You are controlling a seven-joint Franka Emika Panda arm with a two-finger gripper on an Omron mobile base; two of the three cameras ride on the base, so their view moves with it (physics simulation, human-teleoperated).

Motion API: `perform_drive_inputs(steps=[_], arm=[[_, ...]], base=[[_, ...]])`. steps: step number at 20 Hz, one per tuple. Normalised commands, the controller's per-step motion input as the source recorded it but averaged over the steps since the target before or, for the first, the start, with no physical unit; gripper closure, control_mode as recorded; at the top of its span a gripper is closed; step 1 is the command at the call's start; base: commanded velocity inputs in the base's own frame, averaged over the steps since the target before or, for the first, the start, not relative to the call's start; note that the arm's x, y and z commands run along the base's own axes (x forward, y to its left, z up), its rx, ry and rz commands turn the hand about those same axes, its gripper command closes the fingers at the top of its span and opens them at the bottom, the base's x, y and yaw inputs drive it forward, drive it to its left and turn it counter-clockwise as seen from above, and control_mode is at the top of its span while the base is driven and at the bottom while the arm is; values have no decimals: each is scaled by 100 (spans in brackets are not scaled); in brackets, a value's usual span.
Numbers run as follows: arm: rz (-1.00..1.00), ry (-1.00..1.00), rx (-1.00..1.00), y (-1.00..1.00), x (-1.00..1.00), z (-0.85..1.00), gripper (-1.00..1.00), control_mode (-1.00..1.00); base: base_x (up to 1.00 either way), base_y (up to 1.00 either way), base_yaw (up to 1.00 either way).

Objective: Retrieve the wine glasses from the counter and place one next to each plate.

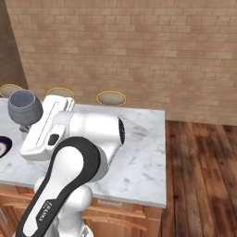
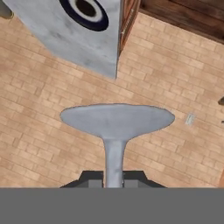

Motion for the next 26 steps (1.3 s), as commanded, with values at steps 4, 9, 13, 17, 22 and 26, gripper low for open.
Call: perform_drive_inputs(steps=[4,9,13,17,22,26], arm=[[0,0,0,0,0,0,100,100],[0,0,0,0,0,0,100,100],[-11,16,-6,1,18,-17,100,-100],[-11,44,-9,-14,36,-26,100,-100],[-2,16,-4,-35,14,-31,100,-100],[0,-22,-6,-19,9,-52,100,-100]], base=[[6,0,-34],[8,1,-29],[11,6,-14],[0,0,0],[0,0,0],[0,0,0]])
